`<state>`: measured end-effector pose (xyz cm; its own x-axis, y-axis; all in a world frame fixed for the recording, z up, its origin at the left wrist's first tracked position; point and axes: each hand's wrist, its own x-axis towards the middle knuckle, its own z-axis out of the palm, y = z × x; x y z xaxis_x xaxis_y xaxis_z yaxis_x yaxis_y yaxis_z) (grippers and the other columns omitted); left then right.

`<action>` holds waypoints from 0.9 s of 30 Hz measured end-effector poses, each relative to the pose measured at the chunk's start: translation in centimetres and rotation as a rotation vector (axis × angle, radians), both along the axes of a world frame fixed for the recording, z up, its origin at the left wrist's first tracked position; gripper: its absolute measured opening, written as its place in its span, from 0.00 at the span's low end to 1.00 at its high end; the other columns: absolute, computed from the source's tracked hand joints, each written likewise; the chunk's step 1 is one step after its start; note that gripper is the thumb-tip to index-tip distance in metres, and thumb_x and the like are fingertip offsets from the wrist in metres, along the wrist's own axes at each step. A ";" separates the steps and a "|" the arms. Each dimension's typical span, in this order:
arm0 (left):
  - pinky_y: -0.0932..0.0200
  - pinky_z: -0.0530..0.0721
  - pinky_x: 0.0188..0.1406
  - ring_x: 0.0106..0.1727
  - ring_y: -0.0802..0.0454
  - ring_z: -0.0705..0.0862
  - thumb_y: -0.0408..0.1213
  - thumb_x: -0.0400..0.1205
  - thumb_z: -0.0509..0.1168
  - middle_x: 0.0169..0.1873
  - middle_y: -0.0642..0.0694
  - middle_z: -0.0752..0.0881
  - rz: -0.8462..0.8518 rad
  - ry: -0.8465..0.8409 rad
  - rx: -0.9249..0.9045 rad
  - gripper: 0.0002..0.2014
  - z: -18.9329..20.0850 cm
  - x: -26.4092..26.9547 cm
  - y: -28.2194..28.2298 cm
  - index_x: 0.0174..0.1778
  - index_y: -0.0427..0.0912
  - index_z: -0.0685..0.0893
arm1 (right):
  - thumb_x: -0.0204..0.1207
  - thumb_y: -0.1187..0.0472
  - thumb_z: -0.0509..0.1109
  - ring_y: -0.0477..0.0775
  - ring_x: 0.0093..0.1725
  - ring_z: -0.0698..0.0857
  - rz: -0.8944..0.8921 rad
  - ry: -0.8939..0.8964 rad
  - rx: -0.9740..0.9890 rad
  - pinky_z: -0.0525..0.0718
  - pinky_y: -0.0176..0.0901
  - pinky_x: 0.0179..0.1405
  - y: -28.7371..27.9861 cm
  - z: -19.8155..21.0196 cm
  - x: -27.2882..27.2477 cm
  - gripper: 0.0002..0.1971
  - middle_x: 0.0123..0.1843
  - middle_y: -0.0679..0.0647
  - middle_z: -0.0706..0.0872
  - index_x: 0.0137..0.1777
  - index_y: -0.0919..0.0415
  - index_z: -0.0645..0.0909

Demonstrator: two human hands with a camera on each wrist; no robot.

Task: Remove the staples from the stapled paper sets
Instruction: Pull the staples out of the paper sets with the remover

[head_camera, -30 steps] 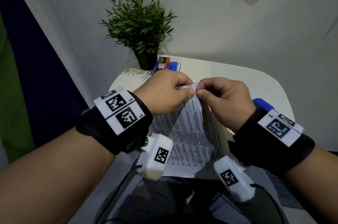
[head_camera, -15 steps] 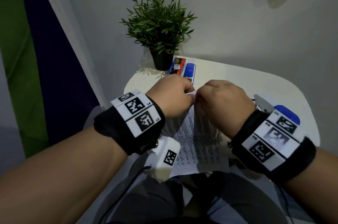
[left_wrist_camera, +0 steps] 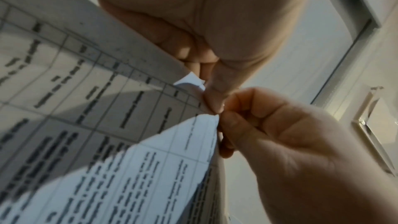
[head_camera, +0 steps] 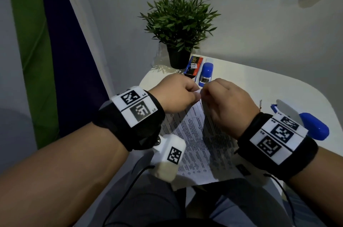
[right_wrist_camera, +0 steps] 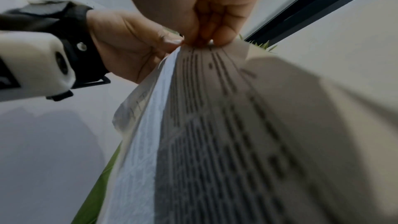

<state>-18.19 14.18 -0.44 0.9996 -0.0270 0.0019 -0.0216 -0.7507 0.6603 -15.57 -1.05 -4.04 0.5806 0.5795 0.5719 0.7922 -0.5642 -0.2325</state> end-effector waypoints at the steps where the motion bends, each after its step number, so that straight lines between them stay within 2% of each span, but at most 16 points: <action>1: 0.64 0.75 0.38 0.34 0.60 0.76 0.37 0.81 0.66 0.31 0.53 0.81 0.006 0.011 0.000 0.06 -0.2 0.0 0.4 0.46 0.40 0.88 | 0.74 0.57 0.57 0.63 0.35 0.82 0.019 -0.018 0.022 0.78 0.42 0.31 0.2 0.3 -0.2 0.15 0.37 0.61 0.83 0.43 0.67 0.81; 3: 0.60 0.79 0.46 0.40 0.56 0.79 0.37 0.80 0.66 0.37 0.49 0.85 0.039 0.027 -0.005 0.06 -0.7 0.0 1.2 0.46 0.41 0.88 | 0.73 0.58 0.58 0.56 0.38 0.79 0.024 -0.029 0.101 0.73 0.43 0.34 0.6 1.0 -0.1 0.14 0.39 0.60 0.84 0.44 0.66 0.81; 4: 0.59 0.80 0.48 0.42 0.55 0.80 0.37 0.80 0.67 0.38 0.49 0.85 0.065 0.034 -0.023 0.05 -0.9 -0.1 1.6 0.45 0.42 0.88 | 0.72 0.58 0.59 0.51 0.38 0.76 0.010 -0.002 0.148 0.69 0.40 0.35 0.8 1.5 0.0 0.13 0.39 0.58 0.85 0.43 0.65 0.82; 5: 0.58 0.80 0.48 0.41 0.54 0.81 0.37 0.80 0.67 0.36 0.50 0.85 0.089 0.037 -0.047 0.04 -1.2 -0.2 1.9 0.43 0.44 0.87 | 0.72 0.59 0.61 0.47 0.36 0.73 -0.018 0.057 0.185 0.65 0.37 0.34 1.1 1.9 0.2 0.10 0.37 0.55 0.84 0.42 0.64 0.82; 7: 0.58 0.81 0.49 0.41 0.54 0.82 0.37 0.80 0.67 0.34 0.53 0.84 0.130 0.030 -0.074 0.05 -1.6 -0.5 2.9 0.40 0.46 0.86 | 0.75 0.63 0.66 0.45 0.31 0.71 -0.091 0.236 0.200 0.65 0.33 0.32 1.4 2.3 0.9 0.04 0.32 0.46 0.81 0.40 0.58 0.82; 10: 0.55 0.82 0.55 0.47 0.51 0.84 0.39 0.81 0.65 0.38 0.54 0.85 0.231 -0.016 -0.017 0.05 -2.0 -1.8 5.5 0.40 0.49 0.84 | 0.77 0.64 0.68 0.39 0.31 0.75 -0.144 0.426 0.105 0.65 0.33 0.31 2.0 2.1 1.8 0.07 0.31 0.38 0.77 0.40 0.51 0.78; 12: 0.54 0.82 0.56 0.49 0.51 0.85 0.39 0.82 0.65 0.42 0.52 0.87 0.363 -0.064 -0.017 0.05 -2.3 -3.0 8.0 0.44 0.48 0.86 | 0.78 0.64 0.68 0.47 0.34 0.76 -0.149 0.470 0.040 0.65 0.32 0.35 3.1 1.9 1.9 0.06 0.32 0.42 0.78 0.41 0.53 0.79; 15: 0.53 0.84 0.55 0.47 0.51 0.86 0.39 0.82 0.64 0.43 0.52 0.88 0.600 -0.148 -0.106 0.07 -2.6 -5.2 12.0 0.49 0.46 0.88 | 0.77 0.65 0.67 0.49 0.42 0.78 -0.112 0.534 -0.032 0.70 0.36 0.42 5.8 1.0 1.5 0.04 0.37 0.47 0.80 0.48 0.58 0.83; 18: 0.56 0.80 0.49 0.47 0.50 0.85 0.42 0.83 0.63 0.42 0.50 0.87 0.815 -0.255 -0.049 0.10 -2.0 -7.3 16.2 0.54 0.46 0.87 | 0.77 0.65 0.66 0.51 0.42 0.77 -0.031 0.600 -0.107 0.68 0.38 0.38 10.2 -0.4 0.5 0.07 0.35 0.47 0.80 0.51 0.56 0.81; 20: 0.56 0.77 0.49 0.47 0.48 0.83 0.43 0.82 0.62 0.43 0.48 0.85 0.876 -0.309 0.030 0.11 -1.2 -8.6 19.0 0.55 0.45 0.86 | 0.77 0.64 0.65 0.53 0.43 0.80 0.006 0.609 -0.181 0.66 0.37 0.37 13.6 -1.1 0.1 0.06 0.39 0.50 0.84 0.49 0.55 0.81; 24: 0.47 0.81 0.58 0.51 0.39 0.84 0.43 0.82 0.61 0.46 0.40 0.87 0.887 -0.316 0.160 0.12 -0.2 -10.1 22.8 0.54 0.43 0.87 | 0.79 0.66 0.61 0.61 0.58 0.82 0.010 0.552 -0.368 0.77 0.42 0.52 20.3 -1.9 1.4 0.11 0.56 0.59 0.86 0.56 0.61 0.83; 27: 0.48 0.79 0.56 0.51 0.38 0.84 0.41 0.82 0.63 0.47 0.39 0.87 0.907 -0.306 0.248 0.11 -0.3 -10.9 23.8 0.54 0.43 0.87 | 0.80 0.68 0.60 0.61 0.60 0.83 -0.038 0.558 -0.416 0.80 0.43 0.56 24.4 -2.6 3.0 0.13 0.60 0.60 0.86 0.59 0.63 0.84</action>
<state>-29.13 38.03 -0.79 0.5994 0.7140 0.3618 0.4865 -0.6839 0.5437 -12.61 23.32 -6.66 0.7476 0.6590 -0.0828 0.5949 -0.7199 -0.3575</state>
